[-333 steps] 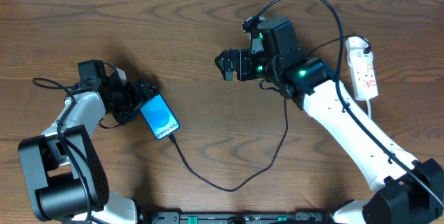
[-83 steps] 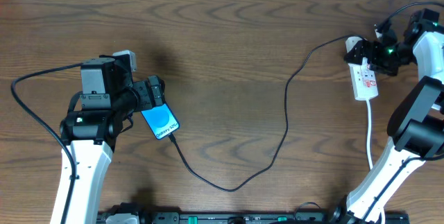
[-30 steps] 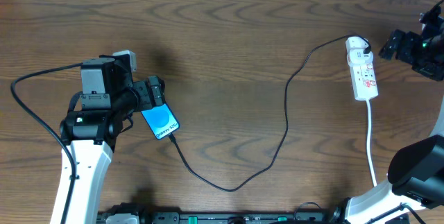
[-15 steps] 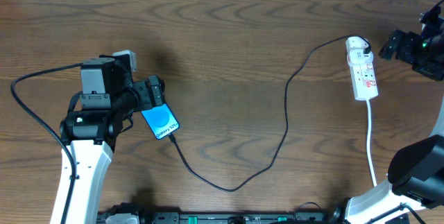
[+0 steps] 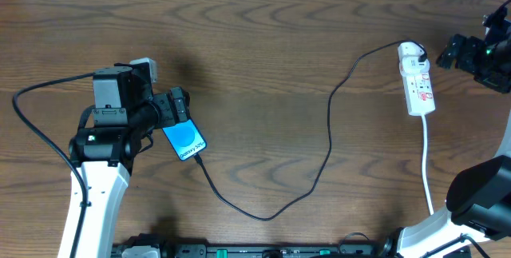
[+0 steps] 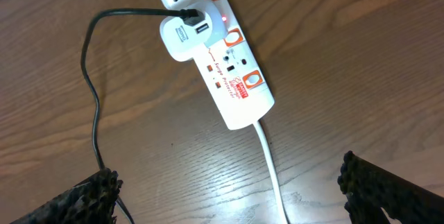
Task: Plug charger to phone and switch on socket
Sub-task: 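Lift the right gripper up off the power strip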
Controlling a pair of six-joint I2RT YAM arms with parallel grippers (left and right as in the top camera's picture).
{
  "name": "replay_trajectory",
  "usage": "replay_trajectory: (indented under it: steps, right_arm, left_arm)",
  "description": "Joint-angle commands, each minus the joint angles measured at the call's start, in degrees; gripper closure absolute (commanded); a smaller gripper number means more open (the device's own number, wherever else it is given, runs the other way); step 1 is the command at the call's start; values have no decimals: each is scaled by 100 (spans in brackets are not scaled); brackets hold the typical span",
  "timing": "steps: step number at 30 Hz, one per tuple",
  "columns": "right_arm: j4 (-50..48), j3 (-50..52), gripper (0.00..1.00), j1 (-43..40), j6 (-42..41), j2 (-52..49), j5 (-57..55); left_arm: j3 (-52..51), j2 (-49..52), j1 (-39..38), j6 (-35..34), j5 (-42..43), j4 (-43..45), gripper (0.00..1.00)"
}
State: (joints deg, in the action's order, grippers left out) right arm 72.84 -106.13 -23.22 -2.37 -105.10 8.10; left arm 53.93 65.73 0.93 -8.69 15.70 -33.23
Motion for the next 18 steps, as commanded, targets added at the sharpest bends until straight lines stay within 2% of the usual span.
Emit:
replay_trajectory:
  steps: [1,9,18]
  right_arm:
    - [4,4,1,-26,-59,74,-26]
    - [4,4,1,-26,-59,74,-26]
    - [4,4,1,-26,-59,74,-26]
  left_arm:
    - [79,-15,-15,116,-81,-15,7]
    - [72,-76,-11,118,-81,-59,7]
    - [-7,-647,-11,118,-229,-72,7]
